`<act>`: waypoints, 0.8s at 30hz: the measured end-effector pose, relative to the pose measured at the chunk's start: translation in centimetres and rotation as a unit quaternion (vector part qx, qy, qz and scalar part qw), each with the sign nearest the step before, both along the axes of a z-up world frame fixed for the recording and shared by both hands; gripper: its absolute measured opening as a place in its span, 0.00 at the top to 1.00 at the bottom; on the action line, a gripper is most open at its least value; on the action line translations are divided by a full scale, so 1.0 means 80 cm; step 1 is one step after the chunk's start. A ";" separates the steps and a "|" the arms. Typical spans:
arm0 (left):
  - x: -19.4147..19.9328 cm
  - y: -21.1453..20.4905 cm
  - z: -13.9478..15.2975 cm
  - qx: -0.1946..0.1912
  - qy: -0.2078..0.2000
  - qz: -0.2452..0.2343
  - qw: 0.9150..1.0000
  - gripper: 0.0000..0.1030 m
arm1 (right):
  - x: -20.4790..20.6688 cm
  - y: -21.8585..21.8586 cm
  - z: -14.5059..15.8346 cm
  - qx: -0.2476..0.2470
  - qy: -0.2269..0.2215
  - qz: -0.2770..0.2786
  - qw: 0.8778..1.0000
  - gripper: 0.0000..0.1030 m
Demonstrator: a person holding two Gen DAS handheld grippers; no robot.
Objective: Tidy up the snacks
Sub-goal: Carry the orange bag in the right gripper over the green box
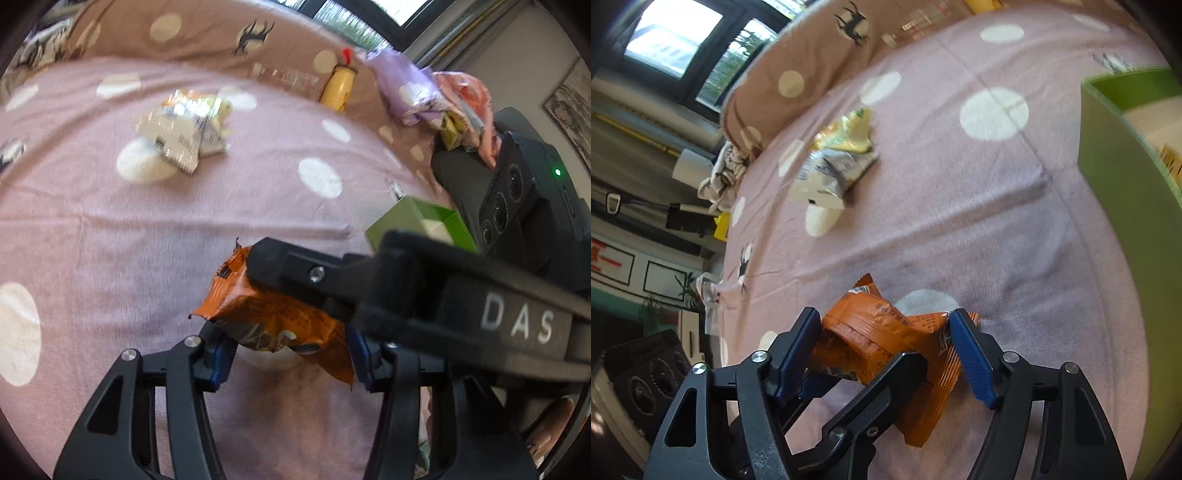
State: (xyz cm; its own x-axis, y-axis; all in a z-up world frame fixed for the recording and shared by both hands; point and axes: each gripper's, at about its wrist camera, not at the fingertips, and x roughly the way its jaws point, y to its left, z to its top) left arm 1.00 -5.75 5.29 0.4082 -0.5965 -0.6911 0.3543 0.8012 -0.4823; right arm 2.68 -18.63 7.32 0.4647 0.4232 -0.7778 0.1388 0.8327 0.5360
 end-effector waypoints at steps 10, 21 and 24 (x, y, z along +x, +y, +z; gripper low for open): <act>-0.027 -0.039 0.068 -0.035 -0.123 -0.040 0.991 0.52 | -0.047 -0.041 0.085 -0.032 -0.125 -0.050 0.990 0.28; -0.026 -0.155 0.088 -0.034 -0.152 -0.151 0.976 0.53 | -0.091 -0.157 0.099 -0.012 -0.157 -0.190 0.969 0.28; -0.027 -0.186 0.082 -0.036 -0.143 -0.181 0.972 0.53 | -0.103 -0.184 0.093 -0.008 -0.151 -0.226 0.962 0.28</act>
State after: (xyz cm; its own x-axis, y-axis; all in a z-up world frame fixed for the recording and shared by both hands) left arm -1.17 -20.65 11.83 0.3322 -0.7793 -0.5313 0.7348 0.5670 -0.3722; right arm -5.59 -33.38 14.77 0.8043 0.1125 -0.5835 0.3297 0.7325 0.5957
